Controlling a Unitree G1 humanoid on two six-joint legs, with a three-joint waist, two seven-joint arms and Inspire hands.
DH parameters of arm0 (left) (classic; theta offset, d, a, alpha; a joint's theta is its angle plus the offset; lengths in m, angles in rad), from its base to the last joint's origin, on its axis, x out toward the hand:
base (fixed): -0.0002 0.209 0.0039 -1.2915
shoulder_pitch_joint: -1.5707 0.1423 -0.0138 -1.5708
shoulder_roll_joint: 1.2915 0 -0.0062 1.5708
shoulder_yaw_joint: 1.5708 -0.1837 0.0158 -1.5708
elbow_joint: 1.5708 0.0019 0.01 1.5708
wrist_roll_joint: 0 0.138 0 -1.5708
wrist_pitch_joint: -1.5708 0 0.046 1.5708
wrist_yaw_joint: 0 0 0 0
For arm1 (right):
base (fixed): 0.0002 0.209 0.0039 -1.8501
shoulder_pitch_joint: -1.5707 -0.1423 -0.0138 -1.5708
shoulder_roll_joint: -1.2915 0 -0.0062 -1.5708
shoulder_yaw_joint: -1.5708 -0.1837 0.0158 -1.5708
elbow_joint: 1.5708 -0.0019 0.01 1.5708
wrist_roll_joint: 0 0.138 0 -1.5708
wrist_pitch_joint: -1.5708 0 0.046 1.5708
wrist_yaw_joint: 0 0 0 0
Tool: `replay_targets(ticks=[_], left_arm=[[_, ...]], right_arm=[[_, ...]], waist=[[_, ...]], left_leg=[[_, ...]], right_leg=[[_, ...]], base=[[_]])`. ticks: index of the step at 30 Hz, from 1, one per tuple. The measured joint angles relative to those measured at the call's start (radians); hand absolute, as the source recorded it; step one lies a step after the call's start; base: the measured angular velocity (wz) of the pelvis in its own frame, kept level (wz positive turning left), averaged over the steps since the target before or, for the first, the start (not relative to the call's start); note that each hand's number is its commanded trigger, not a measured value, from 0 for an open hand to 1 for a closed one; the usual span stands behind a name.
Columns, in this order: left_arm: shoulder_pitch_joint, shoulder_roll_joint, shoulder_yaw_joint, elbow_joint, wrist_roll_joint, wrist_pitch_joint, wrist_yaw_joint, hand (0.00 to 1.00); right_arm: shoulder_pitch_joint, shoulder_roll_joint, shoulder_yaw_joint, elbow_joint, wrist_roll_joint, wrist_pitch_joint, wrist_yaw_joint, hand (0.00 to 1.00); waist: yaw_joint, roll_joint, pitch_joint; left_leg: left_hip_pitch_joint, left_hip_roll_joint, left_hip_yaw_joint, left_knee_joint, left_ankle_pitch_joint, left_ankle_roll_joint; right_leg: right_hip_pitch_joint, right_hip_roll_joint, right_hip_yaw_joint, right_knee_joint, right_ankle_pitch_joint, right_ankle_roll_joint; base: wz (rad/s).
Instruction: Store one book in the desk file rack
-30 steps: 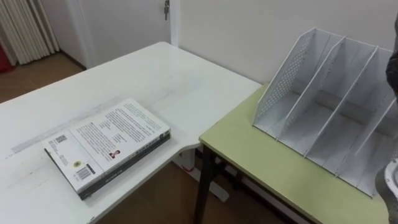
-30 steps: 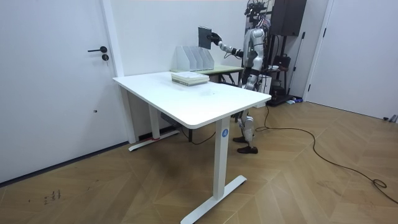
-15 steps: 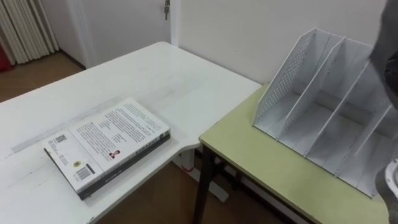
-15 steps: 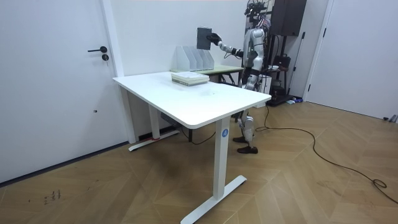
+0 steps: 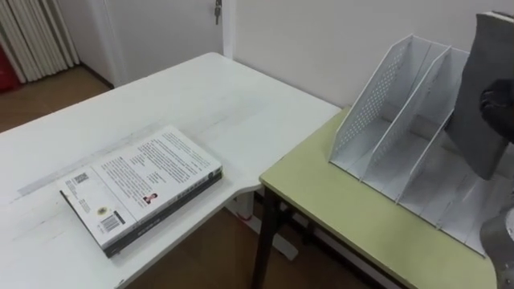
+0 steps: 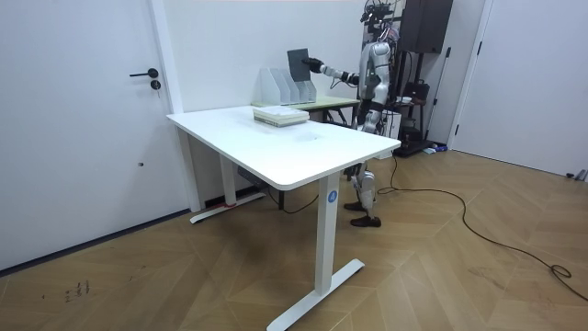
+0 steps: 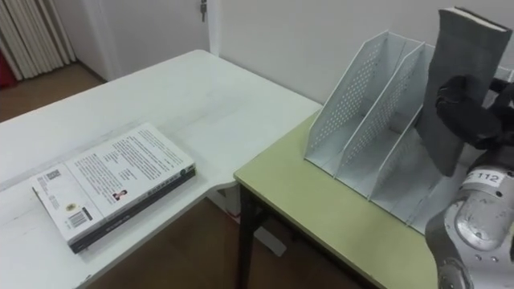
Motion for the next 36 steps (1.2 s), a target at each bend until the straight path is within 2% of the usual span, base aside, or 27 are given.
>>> replay_targets(ticks=[3,9,16,17,18,26,36], left_arm=[[0.000,0.000,0.000,-0.003,-0.001,0.008,0.003,0.00],[0.002,0.000,0.000,-0.013,0.000,0.018,0.017,0.00],[0.003,0.000,0.000,-0.025,0.001,0.030,0.026,0.00],[0.003,0.000,-0.001,-0.027,0.001,0.030,0.034,0.00],[0.003,-0.001,-0.001,-0.028,0.001,0.030,0.037,0.00],[0.003,-0.001,-0.001,-0.028,0.001,0.028,0.040,0.00],[0.002,-0.009,0.000,-0.022,0.000,0.029,0.039,0.00]], right_arm=[[0.000,0.000,-0.013,0.000,0.055,0.012,0.000,1.00],[-0.001,0.000,-0.021,0.000,0.063,0.019,-0.001,1.00],[-0.028,0.000,-0.021,0.000,0.056,0.030,-0.016,1.00],[-0.036,0.000,-0.021,0.001,0.055,0.032,-0.020,0.95],[-0.041,0.000,-0.021,0.002,0.052,0.032,-0.023,0.00],[-0.076,0.000,-0.020,0.005,0.013,0.031,-0.025,0.00],[-0.077,0.000,-0.019,0.005,-0.038,0.031,-0.010,0.00]], waist=[[0.000,0.000,0.0001],[0.000,0.000,0.0010],[0.000,-0.001,0.0066],[-0.001,-0.002,0.0079],[0.000,-0.002,0.0082],[0.000,-0.003,0.0082],[0.004,0.002,0.0108]], left_leg=[[0.001,-0.001,-0.001,0.000,0.000,0.000],[0.001,-0.001,0.000,0.001,0.000,0.001],[-0.001,-0.003,0.001,0.000,0.000,0.001],[-0.002,-0.003,0.001,0.000,0.000,0.001],[-0.002,-0.003,0.001,0.000,0.000,0.001],[0.000,-0.003,-0.005,0.000,0.000,0.001],[-0.005,-0.004,-0.015,0.004,0.000,0.001]], right_leg=[[0.000,-0.001,0.001,0.002,0.000,0.000],[0.000,-0.002,0.002,0.002,0.000,0.000],[-0.003,-0.001,0.003,-0.001,-0.001,0.002],[-0.003,0.000,0.004,-0.001,-0.002,0.003],[-0.003,0.000,0.004,-0.001,-0.002,0.003],[-0.004,0.001,0.003,-0.001,-0.002,0.003],[-0.001,-0.003,-0.013,0.001,-0.002,0.003]], base=[[0.00],[0.00],[0.00],[0.00],[0.00],[0.00],[0.04]])
